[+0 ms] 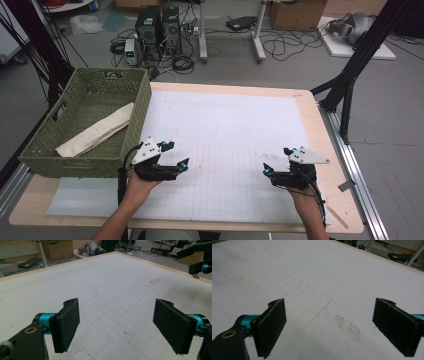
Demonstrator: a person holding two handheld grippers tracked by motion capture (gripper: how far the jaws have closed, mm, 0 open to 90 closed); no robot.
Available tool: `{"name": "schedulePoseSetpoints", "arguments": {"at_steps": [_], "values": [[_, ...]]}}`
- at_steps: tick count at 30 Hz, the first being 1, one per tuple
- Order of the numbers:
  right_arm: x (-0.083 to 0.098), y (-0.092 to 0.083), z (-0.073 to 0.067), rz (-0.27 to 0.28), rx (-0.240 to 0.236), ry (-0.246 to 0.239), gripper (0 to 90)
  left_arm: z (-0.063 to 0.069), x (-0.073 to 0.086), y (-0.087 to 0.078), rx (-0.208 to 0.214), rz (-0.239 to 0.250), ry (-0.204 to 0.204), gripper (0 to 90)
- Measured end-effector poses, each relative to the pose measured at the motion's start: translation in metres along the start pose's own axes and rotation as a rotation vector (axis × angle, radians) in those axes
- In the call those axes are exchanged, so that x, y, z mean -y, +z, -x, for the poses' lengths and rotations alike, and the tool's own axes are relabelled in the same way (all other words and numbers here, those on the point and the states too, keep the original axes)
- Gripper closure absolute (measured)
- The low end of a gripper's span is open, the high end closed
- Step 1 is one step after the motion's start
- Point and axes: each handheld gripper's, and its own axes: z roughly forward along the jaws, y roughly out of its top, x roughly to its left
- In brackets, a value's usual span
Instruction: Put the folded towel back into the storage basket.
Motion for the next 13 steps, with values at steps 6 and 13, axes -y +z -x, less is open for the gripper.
{"name": "schedulePoseSetpoints", "arguments": {"at_steps": [6,13], "values": [[0.0,0.0004,-0.0005,0.001,-0.001,0.001,11.1,-0.0009,-0.0001,-0.0004,-0.007,0.003,-0.002,21.9],[0.0013,0.0019,0.0014,0.003,0.0,-0.003,11.1,-0.0024,0.0002,0.0007,-0.011,0.0,-0.003,21.9]]}}
